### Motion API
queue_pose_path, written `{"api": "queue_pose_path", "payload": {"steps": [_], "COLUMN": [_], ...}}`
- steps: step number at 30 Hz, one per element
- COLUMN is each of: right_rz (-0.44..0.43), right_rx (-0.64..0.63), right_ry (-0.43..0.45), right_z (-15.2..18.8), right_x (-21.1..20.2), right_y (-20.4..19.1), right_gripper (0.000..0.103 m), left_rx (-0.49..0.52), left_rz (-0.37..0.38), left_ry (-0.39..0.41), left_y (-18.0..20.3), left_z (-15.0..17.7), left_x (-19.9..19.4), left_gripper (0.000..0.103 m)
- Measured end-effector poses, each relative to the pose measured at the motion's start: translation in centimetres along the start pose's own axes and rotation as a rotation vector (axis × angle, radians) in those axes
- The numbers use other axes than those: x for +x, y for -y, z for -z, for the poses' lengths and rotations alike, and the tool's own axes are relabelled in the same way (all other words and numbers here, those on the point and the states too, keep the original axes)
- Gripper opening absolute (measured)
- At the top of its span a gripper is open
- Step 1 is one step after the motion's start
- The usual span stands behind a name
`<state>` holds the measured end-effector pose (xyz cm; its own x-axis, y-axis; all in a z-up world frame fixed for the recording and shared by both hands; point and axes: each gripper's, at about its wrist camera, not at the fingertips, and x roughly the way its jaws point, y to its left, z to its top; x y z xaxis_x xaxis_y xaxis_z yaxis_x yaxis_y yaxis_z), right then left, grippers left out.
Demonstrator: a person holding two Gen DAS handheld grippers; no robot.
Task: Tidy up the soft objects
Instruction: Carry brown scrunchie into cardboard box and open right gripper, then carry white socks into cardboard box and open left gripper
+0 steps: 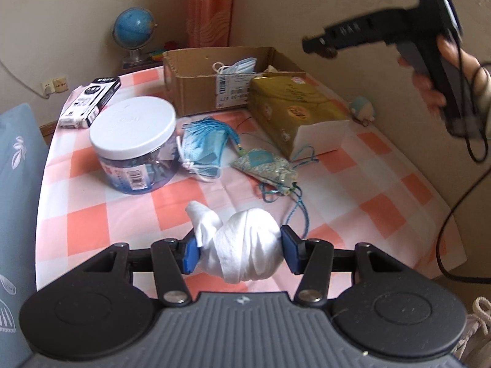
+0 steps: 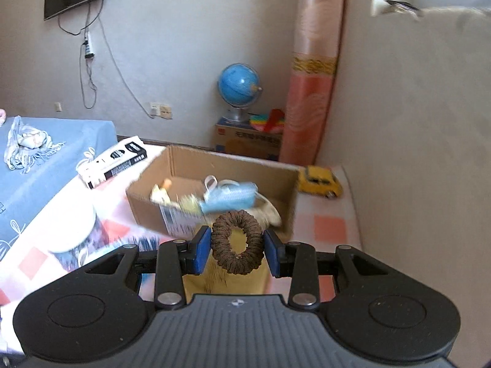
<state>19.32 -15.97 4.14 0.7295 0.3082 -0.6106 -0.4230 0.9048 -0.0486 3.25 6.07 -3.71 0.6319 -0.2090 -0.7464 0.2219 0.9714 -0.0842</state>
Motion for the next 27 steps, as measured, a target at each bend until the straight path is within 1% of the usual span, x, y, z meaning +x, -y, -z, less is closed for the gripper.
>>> {"api": "queue_pose_path", "payload": {"steps": [7,10,11,12,13,15,16,18,20,22,27], "right_rz": [-0.068,-0.082,-0.083,-0.08,-0.08,-0.078,-0.079,-0.075,-0.072,-0.075,-0.047], "right_rx": [-0.036,-0.049,-0.056,-0.062,-0.064,-0.064,-0.06,-0.047,-0.027,-0.008,0.049], "right_ry": [-0.015,-0.027,-0.031,-0.032,-0.032,-0.029,-0.029,-0.022,-0.019,-0.013,-0.016], "right_z": [-4.1,-5.4,-5.6,-5.8,-5.8,-5.6,-5.4,-4.9,-4.4,-3.8,-2.0], "right_x": [4.9,6.9,7.4,7.9,8.2,8.6,8.6,8.3,7.6,6.5,3.6], "right_y": [-1.0,-1.5,-1.6,-1.7,-1.8,-1.8,-1.7,-1.3,-0.9,-0.6,-0.1], "right_gripper": [0.042,0.044,0.051,0.063,0.068,0.081,0.084,0.099,0.103,0.103,0.103], "left_rx": [-0.026,-0.033,-0.034,-0.035,-0.035,-0.029,-0.027,-0.023,-0.015,-0.003,0.008], "left_rz": [-0.008,-0.008,-0.007,-0.005,-0.004,-0.002,0.0,0.005,0.011,0.014,0.016], "left_ry": [-0.012,-0.018,-0.02,-0.022,-0.024,-0.025,-0.026,-0.029,-0.031,-0.025,-0.008], "left_y": [-0.8,-0.9,-1.0,-1.0,-1.1,-1.0,-1.0,-0.9,-0.8,-0.5,0.2], "left_z": [-0.6,-0.8,-1.0,-1.1,-1.2,-1.4,-1.6,-1.8,-2.1,-2.3,-3.1], "left_x": [1.2,1.8,1.9,2.1,2.2,2.4,2.5,2.7,2.8,2.7,2.3], "left_gripper": [0.052,0.052,0.052,0.052,0.052,0.052,0.052,0.052,0.052,0.052,0.052]}}
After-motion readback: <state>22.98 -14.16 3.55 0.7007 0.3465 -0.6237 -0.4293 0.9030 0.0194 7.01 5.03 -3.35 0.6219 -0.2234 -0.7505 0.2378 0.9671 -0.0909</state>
